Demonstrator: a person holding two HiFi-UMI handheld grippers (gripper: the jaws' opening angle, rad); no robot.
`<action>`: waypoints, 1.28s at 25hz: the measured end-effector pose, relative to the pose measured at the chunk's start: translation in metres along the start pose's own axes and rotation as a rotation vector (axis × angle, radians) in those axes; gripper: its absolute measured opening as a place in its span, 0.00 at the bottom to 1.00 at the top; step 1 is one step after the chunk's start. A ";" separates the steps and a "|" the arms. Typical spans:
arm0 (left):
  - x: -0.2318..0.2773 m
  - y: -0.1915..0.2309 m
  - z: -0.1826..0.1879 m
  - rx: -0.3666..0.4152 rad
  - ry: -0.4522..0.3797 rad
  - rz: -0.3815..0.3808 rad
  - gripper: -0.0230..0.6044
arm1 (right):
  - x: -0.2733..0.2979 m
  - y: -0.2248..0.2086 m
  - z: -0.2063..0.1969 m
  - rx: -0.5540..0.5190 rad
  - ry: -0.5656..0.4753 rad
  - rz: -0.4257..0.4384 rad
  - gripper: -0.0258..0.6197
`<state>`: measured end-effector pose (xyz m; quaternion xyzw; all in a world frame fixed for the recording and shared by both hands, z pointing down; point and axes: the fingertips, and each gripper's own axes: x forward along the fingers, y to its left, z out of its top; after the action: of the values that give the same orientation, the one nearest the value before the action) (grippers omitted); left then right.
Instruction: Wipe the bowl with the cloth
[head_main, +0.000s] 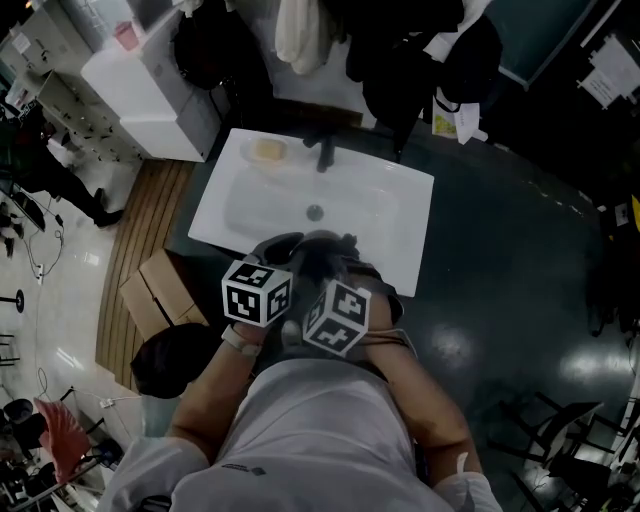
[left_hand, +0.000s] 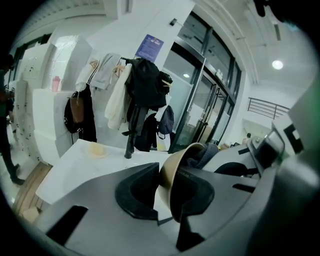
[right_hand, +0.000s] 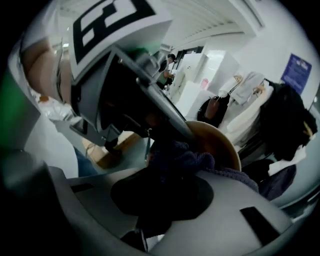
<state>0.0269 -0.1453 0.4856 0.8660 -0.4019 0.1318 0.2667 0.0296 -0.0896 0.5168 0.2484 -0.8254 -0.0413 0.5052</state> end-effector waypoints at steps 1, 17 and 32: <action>0.000 0.001 -0.001 -0.004 -0.001 -0.001 0.11 | -0.001 0.005 0.001 0.055 -0.022 0.046 0.17; 0.000 0.007 0.003 0.002 -0.015 -0.008 0.09 | -0.020 -0.015 0.011 0.621 -0.349 0.169 0.17; -0.001 0.005 0.005 0.004 -0.043 -0.012 0.09 | -0.040 -0.054 0.012 0.828 -0.516 -0.149 0.17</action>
<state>0.0224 -0.1501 0.4826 0.8716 -0.4020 0.1125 0.2570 0.0540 -0.1211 0.4616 0.4681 -0.8508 0.1939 0.1391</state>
